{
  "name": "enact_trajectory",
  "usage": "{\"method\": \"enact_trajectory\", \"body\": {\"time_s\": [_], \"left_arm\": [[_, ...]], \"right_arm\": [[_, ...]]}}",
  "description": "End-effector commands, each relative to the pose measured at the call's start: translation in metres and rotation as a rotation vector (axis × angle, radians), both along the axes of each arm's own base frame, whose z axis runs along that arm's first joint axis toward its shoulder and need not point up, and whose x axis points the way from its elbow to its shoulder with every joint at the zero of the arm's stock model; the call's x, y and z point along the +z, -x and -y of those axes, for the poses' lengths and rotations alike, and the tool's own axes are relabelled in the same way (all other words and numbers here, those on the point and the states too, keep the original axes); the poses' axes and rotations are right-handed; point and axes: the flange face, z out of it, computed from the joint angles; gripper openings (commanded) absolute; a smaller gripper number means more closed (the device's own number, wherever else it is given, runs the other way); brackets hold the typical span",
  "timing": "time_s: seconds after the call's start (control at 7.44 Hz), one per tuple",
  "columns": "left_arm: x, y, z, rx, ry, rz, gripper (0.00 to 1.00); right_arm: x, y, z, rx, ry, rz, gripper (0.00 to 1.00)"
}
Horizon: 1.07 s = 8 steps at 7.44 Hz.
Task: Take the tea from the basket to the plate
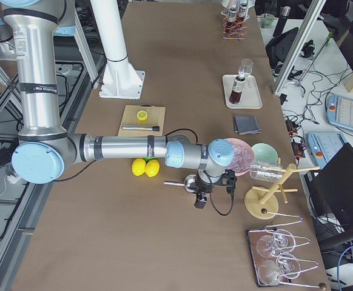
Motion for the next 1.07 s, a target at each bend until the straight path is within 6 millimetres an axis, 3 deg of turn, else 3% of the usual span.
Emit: {"method": "enact_trajectory", "body": {"time_s": [0.0, 0.13, 0.4, 0.54, 0.94], "left_arm": [[0.04, 0.0, -0.002, 0.241, -0.188, 0.064, 0.97], [0.061, 0.001, 0.0, 0.33, -0.236, 0.102, 0.97], [0.068, 0.002, 0.003, 0.385, -0.272, 0.202, 0.98], [0.084, -0.004, 0.003, 0.418, -0.261, 0.204, 0.98], [0.088, -0.004, 0.007, 0.41, -0.245, 0.199, 0.98]], "right_arm": [[-0.004, -0.008, 0.003, 0.014, -0.036, -0.001, 1.0], [-0.005, -0.008, 0.004, 0.014, -0.053, 0.001, 1.0], [-0.001, -0.008, 0.004, 0.015, -0.057, 0.001, 1.0], [-0.006, -0.008, 0.005, 0.013, -0.068, 0.009, 1.0], [-0.007, -0.011, 0.005, 0.019, -0.072, 0.004, 1.0]]}}
